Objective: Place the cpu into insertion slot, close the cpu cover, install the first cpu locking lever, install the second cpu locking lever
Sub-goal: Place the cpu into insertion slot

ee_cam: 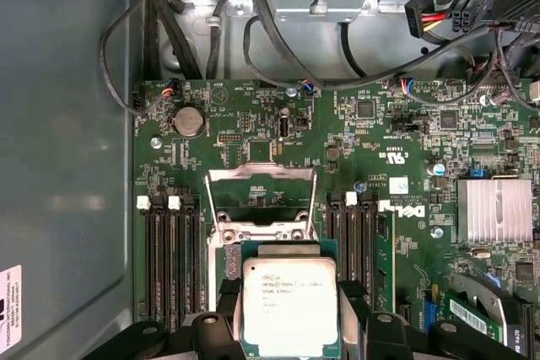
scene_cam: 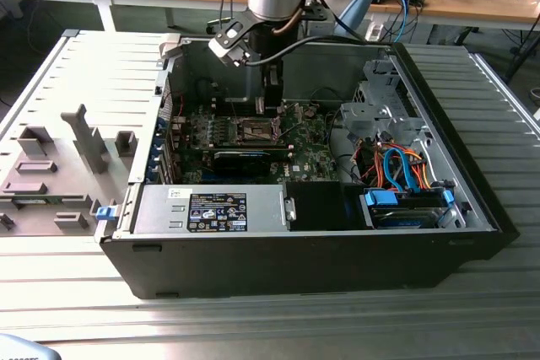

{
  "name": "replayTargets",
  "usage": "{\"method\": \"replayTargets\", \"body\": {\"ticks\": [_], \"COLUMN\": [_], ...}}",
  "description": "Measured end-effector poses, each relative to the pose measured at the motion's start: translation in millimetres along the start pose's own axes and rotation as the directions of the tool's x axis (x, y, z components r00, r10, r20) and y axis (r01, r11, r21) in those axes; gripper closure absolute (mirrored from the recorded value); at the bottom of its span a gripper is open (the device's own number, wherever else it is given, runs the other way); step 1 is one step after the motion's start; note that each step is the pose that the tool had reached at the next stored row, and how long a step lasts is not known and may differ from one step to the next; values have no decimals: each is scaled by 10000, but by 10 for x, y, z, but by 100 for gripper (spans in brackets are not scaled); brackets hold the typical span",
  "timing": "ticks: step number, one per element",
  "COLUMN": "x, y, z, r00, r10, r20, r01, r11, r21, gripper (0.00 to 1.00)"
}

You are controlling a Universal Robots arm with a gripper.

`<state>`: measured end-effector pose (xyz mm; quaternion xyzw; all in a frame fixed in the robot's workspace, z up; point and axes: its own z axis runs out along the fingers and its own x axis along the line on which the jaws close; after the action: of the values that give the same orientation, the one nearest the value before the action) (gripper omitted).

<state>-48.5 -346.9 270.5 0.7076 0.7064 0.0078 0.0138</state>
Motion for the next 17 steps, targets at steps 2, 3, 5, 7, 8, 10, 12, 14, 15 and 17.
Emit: {"method": "replayTargets", "body": {"ticks": [2,3,5,7,8,10,12,14,15,17], "x": [-1,0,0,0,0,0,0,0,0,0], "y": [-4,-5,-7,-8,-8,-9,-13,-19,-21,-35], "z": [3,6,12,19,21,28,35,40,42,48], "r00": [10000,10000,10000,10000,10000,10000,10000,10000,10000,10000], "r10": [-2,-2,-1,-1,-1,-1,1,0,-1,-1], "r20": [3,1,-1,1,3,0,-1,-2,-2,-2], "r01": [2,2,1,1,1,1,-1,0,1,1], "r11": [10000,10000,10000,10000,10000,10000,10000,10000,10000,10000], "r21": [1,1,0,1,2,0,1,2,0,1], "gripper": [45,45,45,45,45,45,45,45,45,45]}}
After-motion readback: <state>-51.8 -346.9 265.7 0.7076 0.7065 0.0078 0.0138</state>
